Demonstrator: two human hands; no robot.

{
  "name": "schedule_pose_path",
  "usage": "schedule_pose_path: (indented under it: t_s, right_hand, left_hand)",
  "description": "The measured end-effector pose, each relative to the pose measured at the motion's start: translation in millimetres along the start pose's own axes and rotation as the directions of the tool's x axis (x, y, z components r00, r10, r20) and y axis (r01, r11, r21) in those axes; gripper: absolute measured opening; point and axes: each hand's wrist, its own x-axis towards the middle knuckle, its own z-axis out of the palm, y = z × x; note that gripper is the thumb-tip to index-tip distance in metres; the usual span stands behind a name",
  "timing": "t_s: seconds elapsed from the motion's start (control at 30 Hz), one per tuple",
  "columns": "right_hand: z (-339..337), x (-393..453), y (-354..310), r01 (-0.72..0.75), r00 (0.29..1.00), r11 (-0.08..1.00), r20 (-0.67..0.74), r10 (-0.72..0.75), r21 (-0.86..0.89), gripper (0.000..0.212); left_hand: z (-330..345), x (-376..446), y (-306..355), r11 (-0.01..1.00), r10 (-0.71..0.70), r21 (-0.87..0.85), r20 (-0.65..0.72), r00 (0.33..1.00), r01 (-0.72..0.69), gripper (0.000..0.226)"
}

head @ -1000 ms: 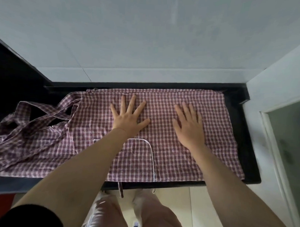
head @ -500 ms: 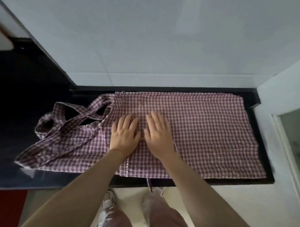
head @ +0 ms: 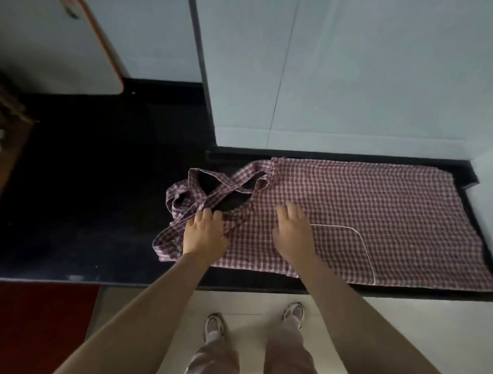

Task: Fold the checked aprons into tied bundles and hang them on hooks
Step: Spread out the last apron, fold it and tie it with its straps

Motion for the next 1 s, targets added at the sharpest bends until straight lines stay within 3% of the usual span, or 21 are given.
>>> schedule_pose_path:
  t_s: [0.07,0.17,0.3,0.43,0.53,0.63,0.73,0.83,0.9,0.93,1.0]
  right_hand:
    - [5.7,-7.4,-29.9,0.039,0.998,0.999,0.05,-0.041,0.034,0.044]
    - [17.3,-15.6,-47.3,-0.036,0.98,0.998,0.196,0.045,-0.05,0.059]
    - [15.6,-24.6,-41.4,-0.077,0.964,0.993,0.246,0.097,-0.088,0.066]
    - [6.7,-20.1,-33.7,-0.132,0.932,0.988,0.33,0.151,-0.08,0.07]
    - [0.6,-18.9,-24.5,-0.153,0.918,0.986,0.358,0.168,-0.072,0.073]
    - [-1.5,-15.9,-19.6,-0.181,0.906,0.982,0.379,0.187,-0.051,0.074]
    - [-4.7,-7.0,-31.1,-0.217,0.9,0.973,0.371,0.229,-0.074,0.068]
    - [-8.8,-0.2,-53.4,-0.078,0.983,0.988,0.153,0.098,-0.132,0.045]
    - [-7.1,3.6,-74.2,0.069,0.997,0.995,0.051,-0.065,-0.075,0.032]
    - [-4.1,6.0,-86.7,0.127,0.991,0.992,0.053,-0.126,-0.013,0.027]
    - [2.8,10.0,-110.1,0.169,0.976,0.978,0.117,-0.184,0.122,0.027]
  left_hand:
    - [-5.3,-4.3,-18.1,1.0,-0.022,0.02,0.094,0.995,0.021,0.046]
    - [-11.7,-12.0,-39.4,0.996,-0.054,0.074,0.185,0.981,0.041,0.035]
    - [-21.3,-15.9,-68.2,0.918,-0.201,-0.302,0.209,0.957,0.258,0.014]
    - [-29.4,-21.6,-87.0,0.752,-0.228,-0.603,0.14,0.964,0.265,0.008]
    - [-28.1,-23.6,-98.9,0.766,-0.261,-0.577,0.124,0.957,0.284,0.01]
    - [-24.4,-21.4,-110.6,0.86,-0.226,-0.4,0.257,0.94,0.317,0.015]
    - [-25.8,-15.6,-109.4,0.843,-0.253,-0.444,0.169,0.953,0.303,0.016]
    - [-29.1,-4.5,-105.5,0.7,-0.376,-0.614,0.117,0.919,0.365,0.018]
    - [-25.6,4.3,-105.3,0.656,-0.382,-0.599,0.263,0.886,0.46,0.027]
    - [-23.8,7.5,-105.7,0.631,-0.362,-0.598,0.336,0.87,0.493,0.033]
    - [-21.2,10.1,-102.1,0.49,-0.272,-0.675,0.482,0.833,0.551,0.044]
